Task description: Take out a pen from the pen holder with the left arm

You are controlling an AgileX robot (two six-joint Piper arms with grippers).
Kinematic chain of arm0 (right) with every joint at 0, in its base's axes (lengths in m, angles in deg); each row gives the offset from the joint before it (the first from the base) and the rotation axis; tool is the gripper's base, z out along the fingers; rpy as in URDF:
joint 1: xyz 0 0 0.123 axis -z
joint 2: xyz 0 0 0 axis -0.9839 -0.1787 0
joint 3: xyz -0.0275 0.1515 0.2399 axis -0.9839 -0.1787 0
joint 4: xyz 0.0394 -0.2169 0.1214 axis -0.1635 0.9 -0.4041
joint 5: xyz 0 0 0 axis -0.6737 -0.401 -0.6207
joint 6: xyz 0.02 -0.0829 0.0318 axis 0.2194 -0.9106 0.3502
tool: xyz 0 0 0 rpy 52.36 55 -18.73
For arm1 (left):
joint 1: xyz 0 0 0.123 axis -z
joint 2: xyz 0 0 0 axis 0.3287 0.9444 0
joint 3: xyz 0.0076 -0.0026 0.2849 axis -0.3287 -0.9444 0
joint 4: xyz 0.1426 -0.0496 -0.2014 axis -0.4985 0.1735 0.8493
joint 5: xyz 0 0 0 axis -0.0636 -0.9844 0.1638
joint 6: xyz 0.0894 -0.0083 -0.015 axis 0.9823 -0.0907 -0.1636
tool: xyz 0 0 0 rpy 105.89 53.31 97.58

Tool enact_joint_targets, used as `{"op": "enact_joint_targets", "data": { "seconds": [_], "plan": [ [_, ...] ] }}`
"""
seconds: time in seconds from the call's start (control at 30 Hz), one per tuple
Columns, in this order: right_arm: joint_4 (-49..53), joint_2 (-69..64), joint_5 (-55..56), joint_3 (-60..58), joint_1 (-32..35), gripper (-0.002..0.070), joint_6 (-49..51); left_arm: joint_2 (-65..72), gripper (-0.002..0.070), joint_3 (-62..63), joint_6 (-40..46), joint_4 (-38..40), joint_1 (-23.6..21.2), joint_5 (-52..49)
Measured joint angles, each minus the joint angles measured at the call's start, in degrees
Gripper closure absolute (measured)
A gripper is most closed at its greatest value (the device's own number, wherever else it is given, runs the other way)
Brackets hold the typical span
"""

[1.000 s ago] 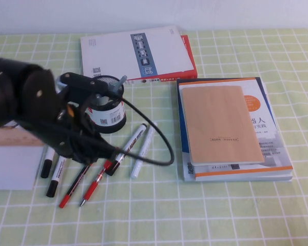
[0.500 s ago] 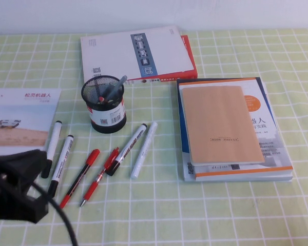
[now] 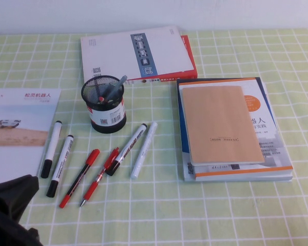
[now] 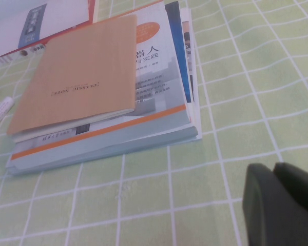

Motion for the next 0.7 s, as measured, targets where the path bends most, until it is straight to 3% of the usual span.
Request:
{"op": "enact_joint_targets", "data": {
  "seconds": [0.4,0.57,0.7],
  "plan": [
    [0.00,0.00,0.00,0.00,0.00,0.0691,0.00,0.11,0.0678,-0.09,-0.11,-0.14,0.00,0.70],
    [0.00,0.00,0.00,0.00,0.00,0.0691,0.00,-0.62,0.0678,-2.68,-0.11,-2.43,0.00,7.65],
    [0.00,0.00,-0.10,0.00,0.00,0.0691,0.00,-6.16,0.0678,-9.33,0.54,-3.48,-3.68,14.79]
  ]
}}
